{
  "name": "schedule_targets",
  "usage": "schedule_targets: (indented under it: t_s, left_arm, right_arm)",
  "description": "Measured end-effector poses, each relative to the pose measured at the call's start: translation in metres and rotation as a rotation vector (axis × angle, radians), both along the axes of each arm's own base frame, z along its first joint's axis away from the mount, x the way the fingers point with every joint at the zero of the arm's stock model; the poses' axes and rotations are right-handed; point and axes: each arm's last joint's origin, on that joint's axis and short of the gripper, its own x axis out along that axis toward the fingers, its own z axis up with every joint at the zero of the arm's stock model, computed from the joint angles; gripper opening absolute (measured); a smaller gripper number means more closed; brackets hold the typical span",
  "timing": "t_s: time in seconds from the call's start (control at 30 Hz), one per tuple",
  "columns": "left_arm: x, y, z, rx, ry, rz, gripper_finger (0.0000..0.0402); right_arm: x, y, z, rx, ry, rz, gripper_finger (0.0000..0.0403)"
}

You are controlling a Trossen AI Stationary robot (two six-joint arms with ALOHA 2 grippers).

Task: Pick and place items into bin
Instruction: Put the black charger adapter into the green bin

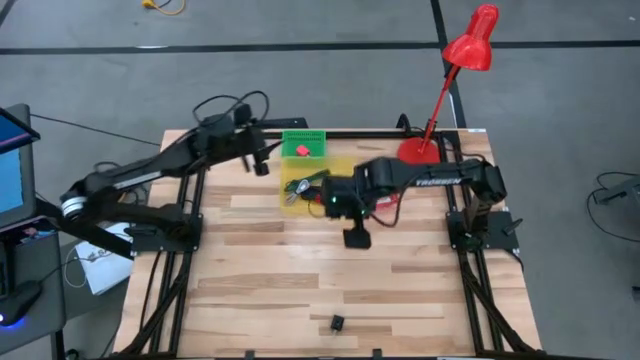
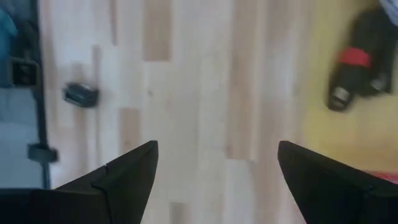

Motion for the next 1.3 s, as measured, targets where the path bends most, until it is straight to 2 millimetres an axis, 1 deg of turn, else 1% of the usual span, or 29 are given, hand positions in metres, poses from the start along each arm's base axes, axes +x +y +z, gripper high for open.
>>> schedule_targets:
  t_s: [0.17,0.27,0.33,0.4,0.5,0.57,0.67,0.73,0.83,0.93,1.03,1.13,1.2,1.3]
  left_arm:
    - [-0.028,-0.03,0.022,-0.084,-0.115,-0.034,0.0188]
    - [-0.044,-0.045,0.029,-0.132,-0.14,-0.07,0.0188]
    - [-0.054,-0.052,0.031,-0.154,-0.143,-0.083,0.0188]
    - [-0.062,-0.059,0.033,-0.168,-0.147,-0.098,0.0188]
    - [-0.07,-0.066,0.034,-0.198,-0.154,-0.117,0.0188]
    - [-0.073,-0.069,0.034,-0.224,-0.162,-0.132,0.0188]
    - [-0.074,-0.074,0.034,-0.242,-0.163,-0.152,0.0188]
    - [-0.073,-0.076,0.034,-0.247,-0.163,-0.178,0.0188]
    - [-0.072,-0.078,0.034,-0.258,-0.159,-0.221,0.0188]
    - [-0.072,-0.08,0.033,-0.265,-0.152,-0.243,0.0188]
    - [-0.072,-0.081,0.032,-0.272,-0.133,-0.245,0.0188]
    - [-0.073,-0.081,0.029,-0.282,-0.11,-0.243,0.0188]
    - [-0.073,-0.081,0.028,-0.288,-0.093,-0.24,0.0188]
    - [-0.074,-0.082,0.025,-0.298,-0.067,-0.237,0.0188]
  right_arm:
    - [0.014,0.032,-0.015,0.069,-0.102,-0.095,0.0326]
    - [0.02,0.052,-0.028,0.13,-0.155,-0.153,0.0326]
    - [0.024,0.065,-0.041,0.165,-0.164,-0.199,0.0326]
    - [0.024,0.078,-0.053,0.185,-0.164,-0.256,0.0326]
    - [0.024,0.095,-0.07,0.235,-0.201,-0.365,0.0326]
    - [0.023,0.103,-0.081,0.256,-0.231,-0.479,0.0326]
    - [0.024,0.118,-0.087,0.302,-0.361,-0.649,0.0326]
    - [0.024,0.129,-0.087,0.311,-0.458,-0.697,0.0326]
    - [0.024,0.148,-0.085,0.346,-0.575,-0.679,0.0326]
    - [0.021,0.166,-0.085,0.388,-0.625,-0.645,0.0326]
    - [0.024,0.183,-0.08,0.449,-0.712,-0.566,0.0326]
    - [0.022,0.194,-0.087,0.44,-0.734,-0.511,0.0326]
    - [0.026,0.196,-0.088,0.469,-0.754,-0.51,0.0326]
    - [0.022,0.198,-0.097,0.397,-0.716,-0.472,0.0326]
